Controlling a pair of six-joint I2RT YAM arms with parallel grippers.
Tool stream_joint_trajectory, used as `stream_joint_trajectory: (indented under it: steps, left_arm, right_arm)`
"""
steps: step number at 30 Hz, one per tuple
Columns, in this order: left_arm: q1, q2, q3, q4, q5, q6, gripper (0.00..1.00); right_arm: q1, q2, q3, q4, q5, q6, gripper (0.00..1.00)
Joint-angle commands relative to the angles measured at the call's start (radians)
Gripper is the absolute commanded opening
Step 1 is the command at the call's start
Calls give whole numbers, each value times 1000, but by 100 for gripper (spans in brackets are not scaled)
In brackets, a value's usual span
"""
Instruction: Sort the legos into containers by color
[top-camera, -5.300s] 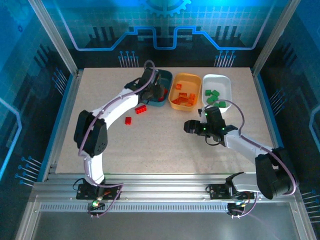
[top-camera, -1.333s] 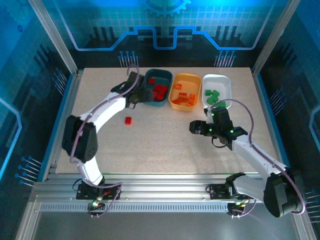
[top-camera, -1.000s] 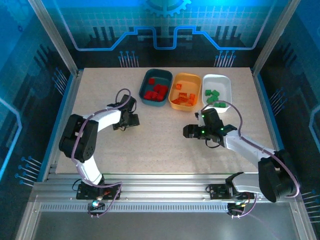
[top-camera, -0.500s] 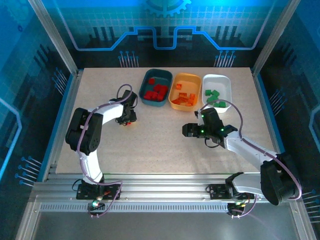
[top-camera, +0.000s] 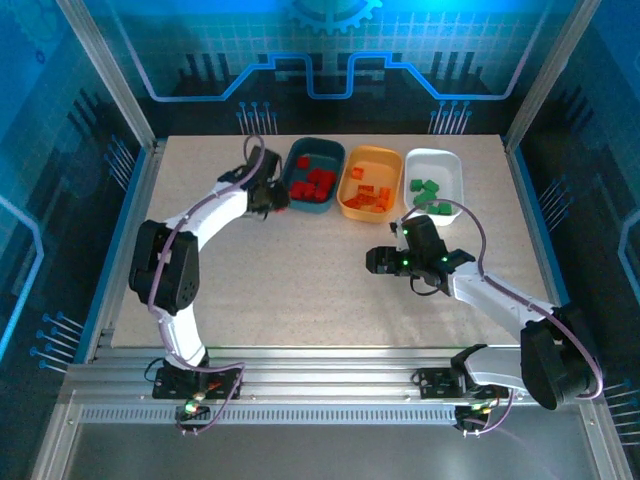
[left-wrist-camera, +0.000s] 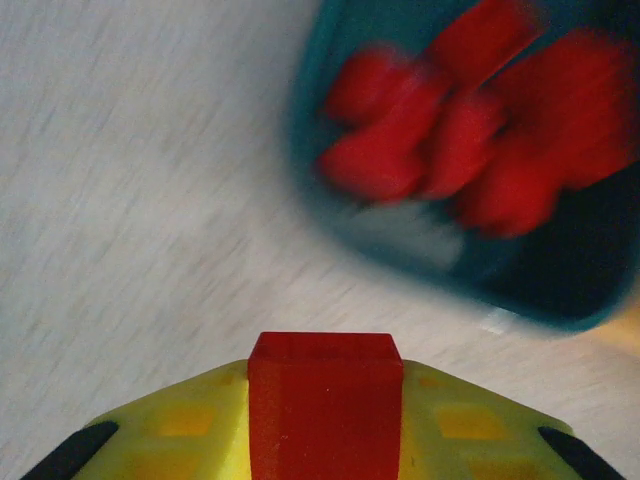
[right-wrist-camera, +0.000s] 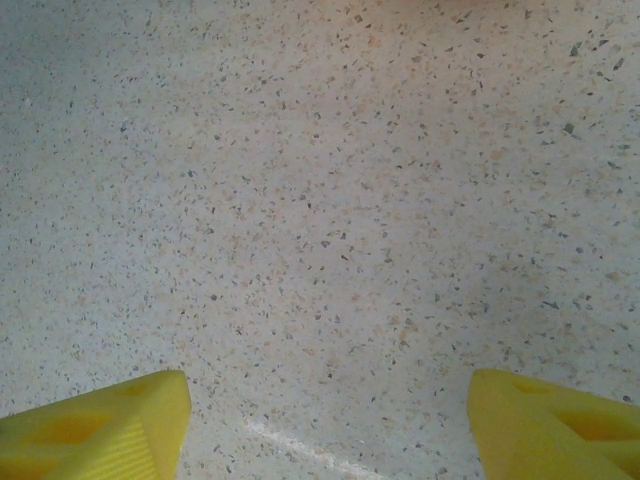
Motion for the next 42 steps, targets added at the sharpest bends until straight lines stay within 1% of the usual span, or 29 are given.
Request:
stream_joint_trajectory:
  steps: [1,4,10,12,13,14,17,18,19,20,21,24,26,28,31,32,33,35,37,38,39,40,41,42]
  left_arm:
    - [-3,108,132,36,138,24,25]
    - [-5,198,225,96,186,8,26]
    - [-10,391,485,32,219,0,28]
    - [-12,424,534,8,215,-1,30]
    - [-12,433,544,8,219,-2,33]
    - [-13,436,550,7,218,-4,39]
    - [-21,419,557,10,217,8,68]
    - [-25,406,557,10,216,17,81]
    - [-30,391,554,12,219,25,90]
    - [-33,374,552,12,216,32,96]
    - [-37,349,548,14,216,41,99]
    - [-48,265,522,18,213,61,99]
    - [-56,187,471,31,200,71,99]
    - [-65,74,363,78,181,81,99]
    - [-85,-110,176,153,108,103,99]
    - [-98,-187,100,177,72,118,99]
    - [-114,-261,25,200,9,135,99]
    - [-145,-398,-119,230,-72,202,99]
    - [-178,-526,-239,216,-235,226,99]
    - [-187,-607,-300,213,-338,214,99]
    - [-191,-681,-383,228,-410,203,99]
    - [-190,-744,-453,252,-456,197,99]
    - [-190,-815,-559,309,-513,196,99]
    - [-187,-882,-658,401,-543,230,99]
  right_arm:
    - [-29,-15,23,-25,8,-14,75]
    - [-57,-41,3,-32,5,-9,75]
    - [-104,-92,-44,-40,-1,-13,75]
    - [-120,-103,-54,-42,-6,-17,75]
    - [-128,-109,-59,-43,-8,-21,75]
    - [-135,-115,-61,-44,-8,-21,75]
    - [-150,-126,-66,-43,-15,-21,76]
    - [-152,-129,-64,-39,-15,-20,76]
    - [-153,-130,-62,-38,-15,-18,76]
    - [-152,-130,-59,-36,-15,-16,77]
    - [-153,-134,-57,-33,-17,-14,77]
    - [-153,-149,-48,-19,-19,-2,79]
    - [-149,-165,-38,-2,-24,6,80]
    - [-137,-186,-22,15,-11,9,81]
    - [-85,-219,16,22,69,-5,82]
    - [-50,-233,33,20,122,-28,85]
    - [-2,-249,55,18,202,-45,99]
    - [63,-272,68,55,305,-76,100]
    - [127,-269,48,164,427,-160,100]
    - [141,-255,62,176,474,-234,100]
    - [145,-234,103,129,542,-230,100]
    - [144,-214,129,112,580,-243,100]
    - [140,-199,140,118,597,-288,100]
    - [136,-193,133,147,622,-326,100]
